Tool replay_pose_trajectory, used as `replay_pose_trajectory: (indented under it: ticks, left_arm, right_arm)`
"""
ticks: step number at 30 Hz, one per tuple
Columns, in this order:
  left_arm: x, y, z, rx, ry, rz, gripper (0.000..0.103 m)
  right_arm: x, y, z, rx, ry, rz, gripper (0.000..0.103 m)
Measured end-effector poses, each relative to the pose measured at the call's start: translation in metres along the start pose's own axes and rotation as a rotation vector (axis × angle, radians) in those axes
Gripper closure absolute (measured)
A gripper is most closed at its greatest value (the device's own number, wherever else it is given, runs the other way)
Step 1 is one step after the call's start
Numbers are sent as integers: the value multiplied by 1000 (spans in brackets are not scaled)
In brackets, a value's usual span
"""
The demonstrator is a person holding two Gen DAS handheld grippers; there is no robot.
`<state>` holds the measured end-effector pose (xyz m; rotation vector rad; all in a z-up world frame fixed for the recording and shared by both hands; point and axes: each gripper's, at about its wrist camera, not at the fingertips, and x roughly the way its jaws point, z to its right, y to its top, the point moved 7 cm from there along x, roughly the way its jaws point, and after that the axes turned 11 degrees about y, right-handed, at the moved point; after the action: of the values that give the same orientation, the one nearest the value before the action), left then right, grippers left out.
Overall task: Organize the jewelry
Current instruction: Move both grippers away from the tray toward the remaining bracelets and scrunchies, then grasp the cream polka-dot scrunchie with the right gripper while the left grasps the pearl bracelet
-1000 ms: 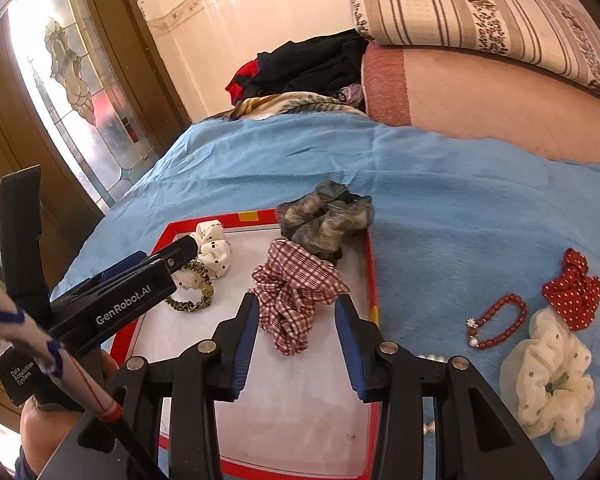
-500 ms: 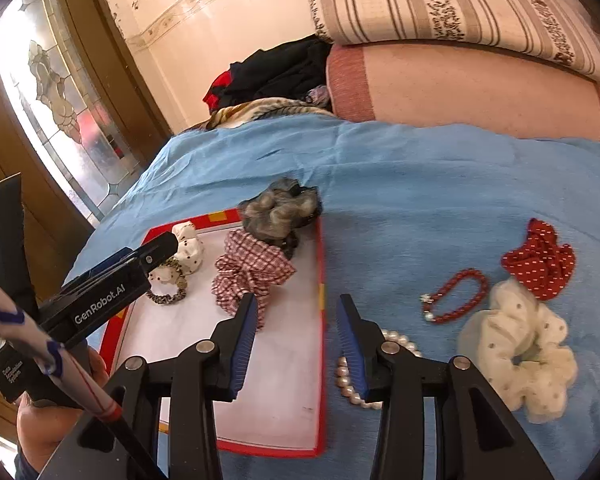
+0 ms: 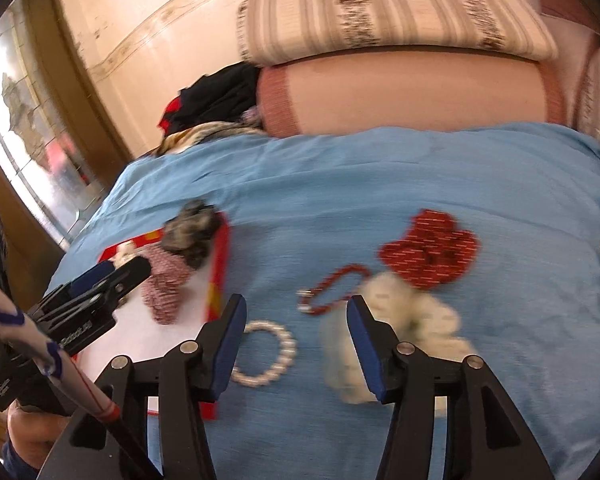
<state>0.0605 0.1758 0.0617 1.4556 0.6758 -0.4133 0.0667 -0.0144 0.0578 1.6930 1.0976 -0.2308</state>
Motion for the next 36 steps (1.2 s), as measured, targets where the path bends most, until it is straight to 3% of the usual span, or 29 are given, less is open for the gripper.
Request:
replay_pose_trajectory:
  ticks: [9, 15, 21, 31, 32, 33, 34, 36]
  left_arm:
    - [11, -20, 40, 23, -108, -86, 29]
    - [17, -27, 65, 75, -135, -107, 29]
    - [22, -31, 63, 33, -172, -146, 29]
    - [17, -30, 64, 37, -197, -145, 29]
    - [17, -30, 65, 42, -201, -146, 29]
    - [17, -30, 68, 49, -205, -147, 29]
    - [17, -31, 69, 53, -206, -148, 29]
    - [18, -33, 72, 62, -212, -156, 29]
  right_arm:
    - [-36, -5, 86, 150, -17, 66, 47]
    - [-51, -1, 110, 256, 25, 84, 46]
    - [-29, -18, 108, 249, 37, -4, 47]
    - [12, -41, 113, 263, 20, -105, 47]
    - [14, -42, 111, 255, 21, -112, 51]
    - [17, -44, 108, 241, 28, -119, 68]
    - [18, -44, 106, 231, 29, -123, 76]
    - [17, -44, 104, 203, 21, -124, 87]
